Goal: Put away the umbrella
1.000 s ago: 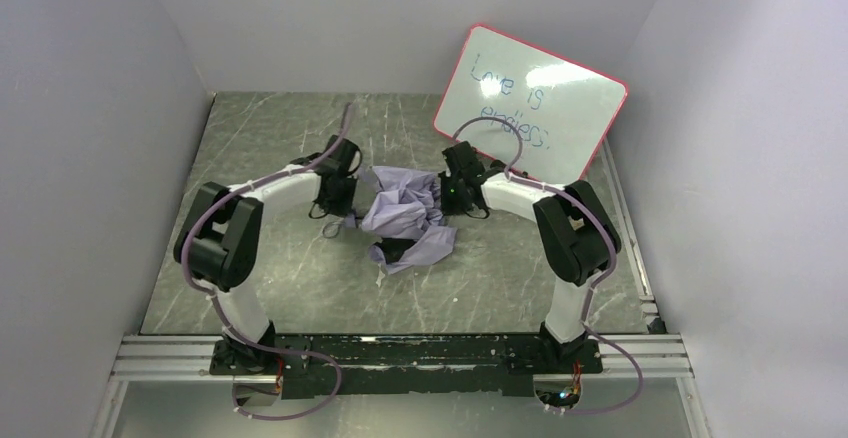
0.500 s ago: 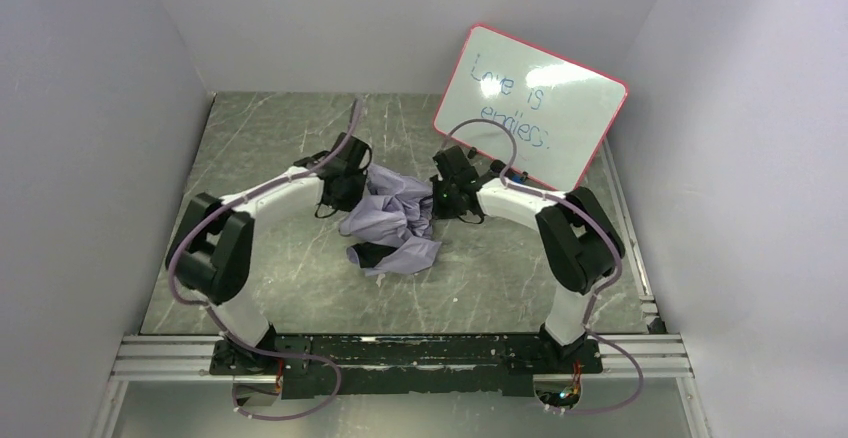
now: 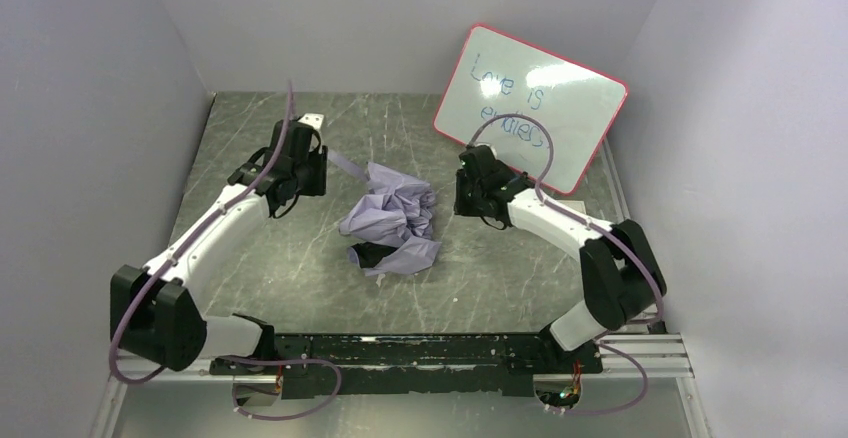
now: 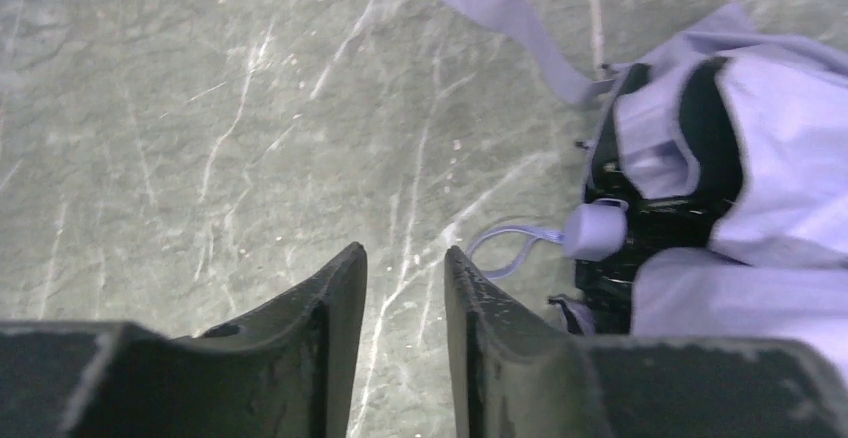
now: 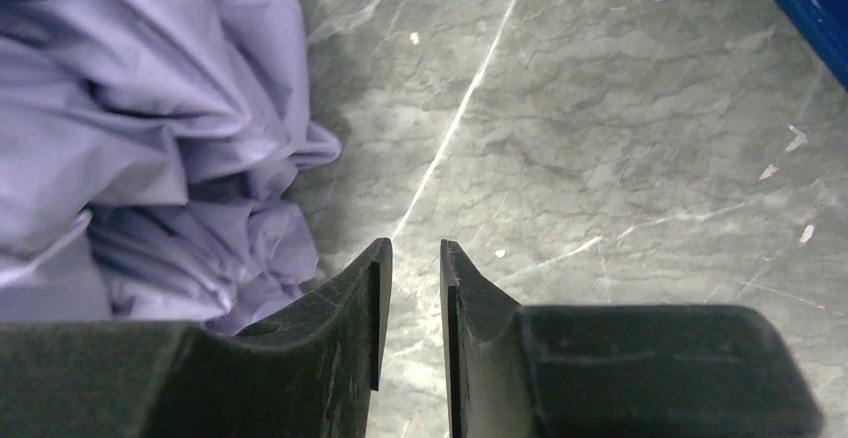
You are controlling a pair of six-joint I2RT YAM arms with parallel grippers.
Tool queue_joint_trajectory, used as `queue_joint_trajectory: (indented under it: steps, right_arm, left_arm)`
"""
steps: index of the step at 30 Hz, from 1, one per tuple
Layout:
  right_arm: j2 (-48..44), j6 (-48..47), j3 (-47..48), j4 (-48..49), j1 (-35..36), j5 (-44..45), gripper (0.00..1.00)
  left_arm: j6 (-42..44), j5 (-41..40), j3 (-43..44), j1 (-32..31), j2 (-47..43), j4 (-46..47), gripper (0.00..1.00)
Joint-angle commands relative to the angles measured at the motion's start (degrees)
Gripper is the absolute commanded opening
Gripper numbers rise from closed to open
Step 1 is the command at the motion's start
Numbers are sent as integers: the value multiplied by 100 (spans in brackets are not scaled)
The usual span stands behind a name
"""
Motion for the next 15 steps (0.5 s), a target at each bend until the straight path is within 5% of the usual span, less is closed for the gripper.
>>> queue_joint_trajectory:
  steps: [1,15]
  right_arm:
    - [-528,-79,-237,291,5,-529,30]
    - [-1552,85,-428,845,3,-1330,57]
  left_arm:
    - [289,1089,-121,71,-475,621,44]
    - [135,3409,-263,32,-297,1826,71]
